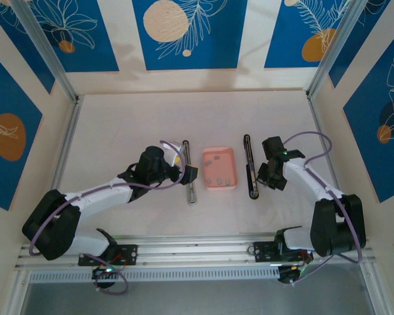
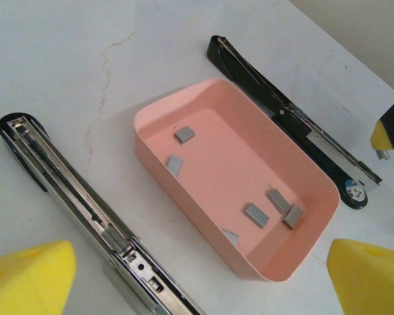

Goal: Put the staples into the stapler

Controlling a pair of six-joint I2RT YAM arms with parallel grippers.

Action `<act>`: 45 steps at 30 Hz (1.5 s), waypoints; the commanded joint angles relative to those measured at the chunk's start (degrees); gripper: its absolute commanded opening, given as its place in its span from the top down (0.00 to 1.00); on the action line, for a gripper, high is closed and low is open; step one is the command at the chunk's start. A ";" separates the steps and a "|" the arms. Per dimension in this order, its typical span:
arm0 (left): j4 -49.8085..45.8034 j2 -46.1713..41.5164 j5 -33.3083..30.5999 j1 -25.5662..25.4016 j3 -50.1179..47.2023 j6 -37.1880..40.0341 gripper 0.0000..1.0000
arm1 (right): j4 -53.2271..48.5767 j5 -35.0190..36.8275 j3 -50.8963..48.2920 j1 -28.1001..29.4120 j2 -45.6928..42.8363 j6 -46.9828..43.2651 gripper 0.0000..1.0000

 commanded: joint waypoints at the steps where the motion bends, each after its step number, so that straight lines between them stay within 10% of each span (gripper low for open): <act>1: 0.38 0.61 -0.39 -0.66 0.41 0.28 0.02 | -0.42 -0.85 -0.19 1.47 3.46 -0.42 0.85; 20: 1.67 1.49 -0.55 -0.68 -1.40 0.98 0.02 | -5.49 3.77 2.90 11.14 -0.91 4.51 0.86; 45: 33.02 5.15 1.83 -0.63 -16.39 4.84 0.03 | 11.11 10.36 -11.02 23.53 -16.31 9.18 0.86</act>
